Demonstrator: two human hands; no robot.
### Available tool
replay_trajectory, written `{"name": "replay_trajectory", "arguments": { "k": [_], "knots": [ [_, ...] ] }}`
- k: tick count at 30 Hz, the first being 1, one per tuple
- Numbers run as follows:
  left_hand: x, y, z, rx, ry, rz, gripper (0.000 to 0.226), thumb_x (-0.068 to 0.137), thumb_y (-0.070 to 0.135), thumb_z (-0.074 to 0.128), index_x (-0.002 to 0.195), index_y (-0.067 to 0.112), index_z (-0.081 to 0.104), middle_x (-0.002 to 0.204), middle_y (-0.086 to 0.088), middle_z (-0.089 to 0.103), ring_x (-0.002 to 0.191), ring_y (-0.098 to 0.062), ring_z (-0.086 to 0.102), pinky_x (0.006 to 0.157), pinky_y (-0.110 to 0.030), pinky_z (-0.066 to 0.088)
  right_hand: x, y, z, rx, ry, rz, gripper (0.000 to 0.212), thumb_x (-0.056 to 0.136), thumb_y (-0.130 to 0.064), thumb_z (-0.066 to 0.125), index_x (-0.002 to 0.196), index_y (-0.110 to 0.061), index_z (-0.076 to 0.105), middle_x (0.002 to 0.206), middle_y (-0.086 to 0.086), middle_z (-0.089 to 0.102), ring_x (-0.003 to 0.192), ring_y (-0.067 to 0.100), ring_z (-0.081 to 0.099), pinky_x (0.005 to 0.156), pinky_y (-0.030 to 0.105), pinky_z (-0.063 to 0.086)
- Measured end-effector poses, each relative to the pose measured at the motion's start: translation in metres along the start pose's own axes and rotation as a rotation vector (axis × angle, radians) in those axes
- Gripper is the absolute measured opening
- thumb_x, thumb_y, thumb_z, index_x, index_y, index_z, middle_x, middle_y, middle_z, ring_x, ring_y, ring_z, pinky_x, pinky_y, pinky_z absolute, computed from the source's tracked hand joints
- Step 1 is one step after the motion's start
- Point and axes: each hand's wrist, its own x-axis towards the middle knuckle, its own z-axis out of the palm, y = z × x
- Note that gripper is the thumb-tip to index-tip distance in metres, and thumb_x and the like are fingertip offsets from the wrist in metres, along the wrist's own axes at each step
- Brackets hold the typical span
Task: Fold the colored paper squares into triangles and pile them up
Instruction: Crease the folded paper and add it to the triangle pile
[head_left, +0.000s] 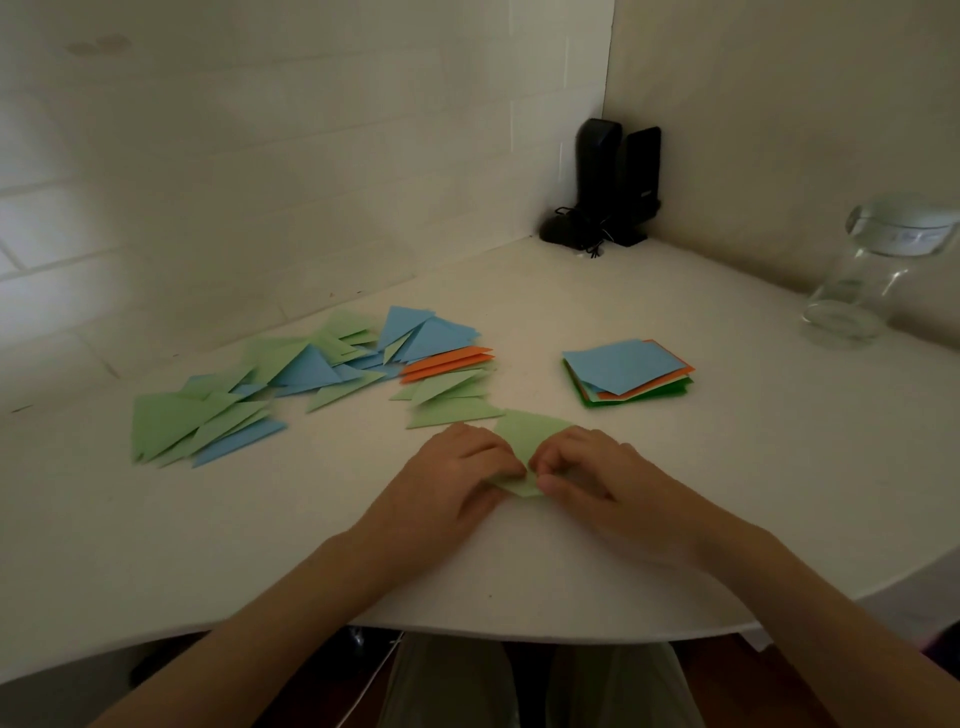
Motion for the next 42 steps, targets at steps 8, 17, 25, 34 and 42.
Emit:
{"name": "replay_trajectory", "arguments": {
  "k": [8, 17, 25, 34, 42],
  "knots": [
    [0.005, 0.014, 0.003, 0.086, -0.006, -0.073, 0.021, 0.091, 0.032, 0.046, 0.091, 0.022, 0.065, 0.088, 0.006, 0.062, 0.078, -0.014, 0.055, 0.070, -0.027, 0.035, -0.008, 0.009, 0.004, -0.040, 0.282, -0.107, 0.017, 0.089, -0.034, 0.058, 0.095, -0.019, 0.064, 0.093, -0.011, 0.057, 0.087, 0.001, 0.054, 0.074, 0.011, 0.043],
    [0.001, 0.013, 0.003, -0.133, 0.025, -0.270, 0.021, 0.082, 0.046, 0.059, 0.081, 0.025, 0.062, 0.079, 0.017, 0.051, 0.078, -0.002, 0.048, 0.067, -0.010, 0.033, -0.013, 0.012, 0.010, -0.093, 0.249, -0.102, 0.034, 0.083, -0.055, 0.047, 0.082, -0.026, 0.065, 0.102, -0.017, 0.051, 0.095, -0.002, 0.050, 0.082, 0.005, 0.037],
    [-0.003, 0.006, 0.008, -0.022, 0.083, -0.415, 0.051, 0.075, 0.066, 0.055, 0.088, 0.019, 0.067, 0.091, 0.008, 0.050, 0.092, -0.012, 0.042, 0.080, -0.023, 0.039, -0.006, 0.012, 0.023, -0.111, 0.366, 0.021, 0.017, 0.082, -0.039, 0.065, 0.074, -0.025, 0.061, 0.101, -0.013, 0.049, 0.095, -0.003, 0.043, 0.081, -0.001, 0.027],
    [0.006, 0.009, 0.010, 0.001, 0.048, -0.509, 0.044, 0.075, 0.061, 0.063, 0.086, 0.019, 0.067, 0.094, 0.005, 0.049, 0.094, -0.014, 0.039, 0.082, -0.023, 0.037, 0.003, 0.007, 0.026, -0.037, 0.378, 0.140, 0.024, 0.073, -0.042, 0.073, 0.068, -0.028, 0.054, 0.096, -0.009, 0.048, 0.092, 0.003, 0.046, 0.077, 0.003, 0.031],
    [0.002, 0.002, -0.004, -0.155, -0.021, -0.574, 0.018, 0.076, 0.042, 0.073, 0.073, 0.036, 0.056, 0.094, 0.010, 0.050, 0.096, -0.008, 0.040, 0.077, -0.006, 0.030, 0.001, 0.006, 0.008, 0.077, 0.306, 0.173, 0.026, 0.072, -0.022, 0.078, 0.089, -0.025, 0.058, 0.088, -0.013, 0.048, 0.080, -0.016, 0.043, 0.068, 0.003, 0.035]
  ]
}}
